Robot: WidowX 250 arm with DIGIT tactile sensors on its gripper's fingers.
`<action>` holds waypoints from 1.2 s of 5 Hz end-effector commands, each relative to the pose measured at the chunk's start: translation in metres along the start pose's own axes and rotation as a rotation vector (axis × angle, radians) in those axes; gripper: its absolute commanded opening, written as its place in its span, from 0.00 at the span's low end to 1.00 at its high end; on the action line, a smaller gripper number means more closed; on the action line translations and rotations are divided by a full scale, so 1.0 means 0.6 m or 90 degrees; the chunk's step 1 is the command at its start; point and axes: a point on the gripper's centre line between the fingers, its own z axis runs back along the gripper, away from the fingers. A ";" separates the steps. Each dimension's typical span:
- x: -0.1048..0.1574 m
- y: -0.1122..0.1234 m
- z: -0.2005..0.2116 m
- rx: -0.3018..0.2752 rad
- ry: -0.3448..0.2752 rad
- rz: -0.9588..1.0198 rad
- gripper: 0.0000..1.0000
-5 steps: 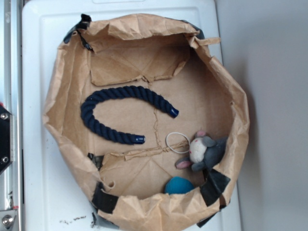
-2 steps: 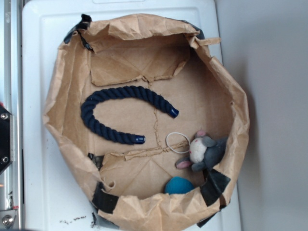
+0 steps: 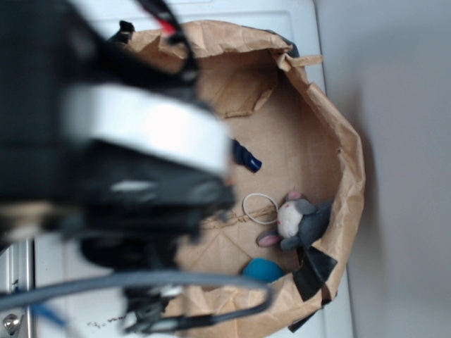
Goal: Grab the blue rope.
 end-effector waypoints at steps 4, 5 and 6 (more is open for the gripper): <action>0.050 0.032 -0.003 -0.125 -0.058 -0.050 1.00; 0.042 0.060 -0.058 -0.124 -0.083 -0.089 1.00; 0.062 0.072 -0.091 -0.086 -0.098 -0.070 1.00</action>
